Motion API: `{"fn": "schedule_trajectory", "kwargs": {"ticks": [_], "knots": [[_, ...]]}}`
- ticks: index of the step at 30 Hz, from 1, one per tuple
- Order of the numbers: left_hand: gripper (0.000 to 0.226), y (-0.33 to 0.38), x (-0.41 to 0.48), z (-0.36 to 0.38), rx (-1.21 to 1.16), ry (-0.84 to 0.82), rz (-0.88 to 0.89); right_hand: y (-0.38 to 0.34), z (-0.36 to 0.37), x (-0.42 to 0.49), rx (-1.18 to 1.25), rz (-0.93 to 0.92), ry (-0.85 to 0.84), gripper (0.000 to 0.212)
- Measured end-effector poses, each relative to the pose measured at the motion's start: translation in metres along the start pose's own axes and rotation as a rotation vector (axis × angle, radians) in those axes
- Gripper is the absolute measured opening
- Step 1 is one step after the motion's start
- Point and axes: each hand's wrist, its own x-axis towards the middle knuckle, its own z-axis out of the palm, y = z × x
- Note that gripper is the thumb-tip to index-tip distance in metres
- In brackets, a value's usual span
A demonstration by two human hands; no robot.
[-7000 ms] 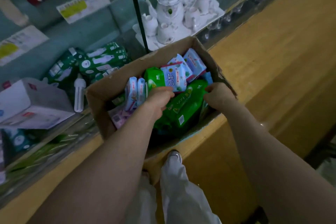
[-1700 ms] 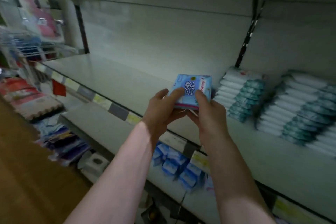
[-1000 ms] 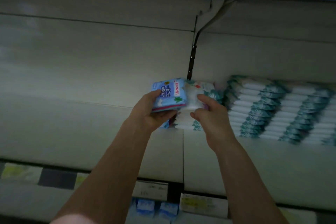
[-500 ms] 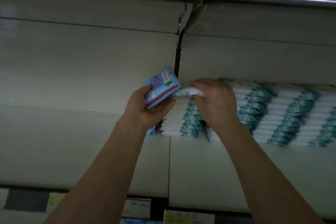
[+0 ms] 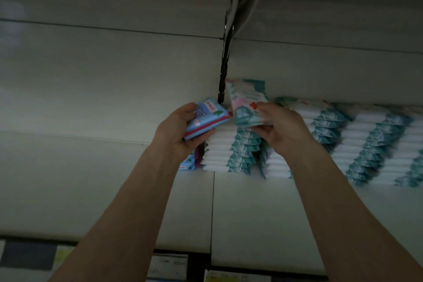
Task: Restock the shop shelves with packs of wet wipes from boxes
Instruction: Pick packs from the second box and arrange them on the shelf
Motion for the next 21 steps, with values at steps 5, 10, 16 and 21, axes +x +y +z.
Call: {"fn": "schedule_trajectory", "kwargs": {"ticks": [5,10,16,21], "knots": [[0.009,0.007,-0.004,0.007,0.066,-0.018,0.048,-0.003,0.006,0.0,0.018,-0.01,0.05,0.011],[0.007,0.009,-0.006,0.006,0.115,-0.027,0.082,-0.009,0.018,0.001,0.348,0.091,-0.084,0.012],[0.024,0.009,-0.01,0.012,0.371,-0.113,0.154,0.004,0.043,-0.001,0.169,0.035,-0.105,0.006],[0.009,0.022,-0.013,0.014,0.427,-0.038,0.184,0.002,0.031,0.0,0.051,0.08,-0.136,0.007]]}}
